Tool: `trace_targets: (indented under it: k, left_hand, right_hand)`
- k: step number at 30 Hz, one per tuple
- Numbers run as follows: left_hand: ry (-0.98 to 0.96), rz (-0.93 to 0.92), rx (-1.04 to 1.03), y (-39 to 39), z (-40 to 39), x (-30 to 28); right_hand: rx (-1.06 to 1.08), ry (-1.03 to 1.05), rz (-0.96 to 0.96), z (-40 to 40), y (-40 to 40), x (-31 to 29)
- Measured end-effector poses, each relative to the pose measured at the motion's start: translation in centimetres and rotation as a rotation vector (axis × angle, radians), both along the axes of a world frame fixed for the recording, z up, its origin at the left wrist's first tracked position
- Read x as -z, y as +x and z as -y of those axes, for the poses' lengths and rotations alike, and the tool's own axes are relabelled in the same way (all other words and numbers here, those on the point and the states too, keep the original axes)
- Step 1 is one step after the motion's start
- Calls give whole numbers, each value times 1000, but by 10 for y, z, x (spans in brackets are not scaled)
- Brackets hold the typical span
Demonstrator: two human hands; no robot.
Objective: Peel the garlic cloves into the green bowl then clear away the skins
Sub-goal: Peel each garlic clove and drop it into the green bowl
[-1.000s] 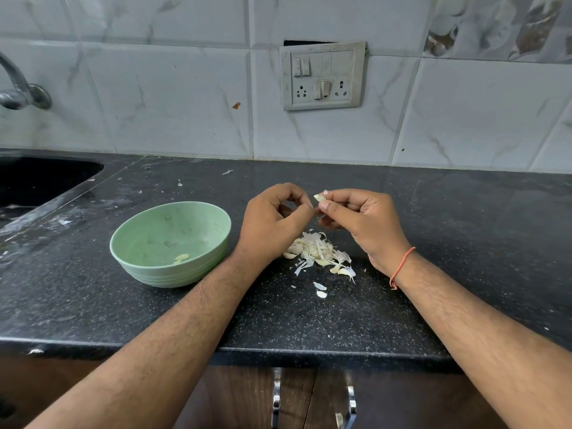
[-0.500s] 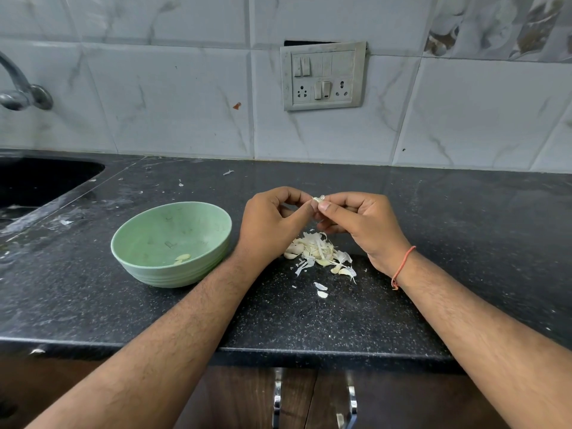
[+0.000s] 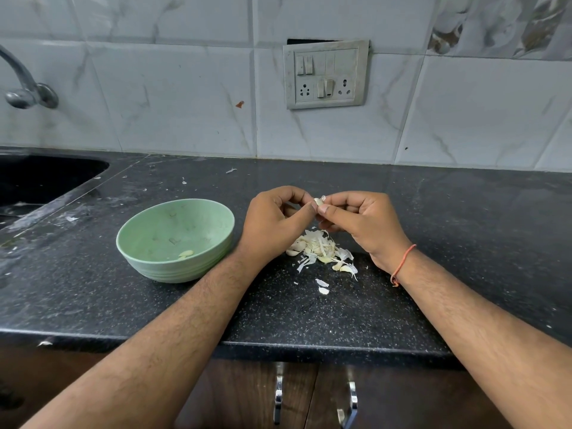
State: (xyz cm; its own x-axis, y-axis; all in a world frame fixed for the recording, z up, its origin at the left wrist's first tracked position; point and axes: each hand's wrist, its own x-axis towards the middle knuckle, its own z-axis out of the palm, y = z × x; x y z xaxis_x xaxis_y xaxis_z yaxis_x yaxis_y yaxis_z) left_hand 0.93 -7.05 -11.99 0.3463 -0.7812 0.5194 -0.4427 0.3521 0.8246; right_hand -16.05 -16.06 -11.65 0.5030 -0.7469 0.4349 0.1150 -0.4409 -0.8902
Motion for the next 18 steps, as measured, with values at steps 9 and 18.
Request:
trace_targets:
  k: [9, 18]
  left_hand:
    - [-2, -139, -22, 2, 7, 6]
    - [99, -202, 140, 2, 7, 6]
  right_hand:
    - [72, -68, -15, 4, 1, 2]
    - [146, -266, -106, 1, -1, 2]
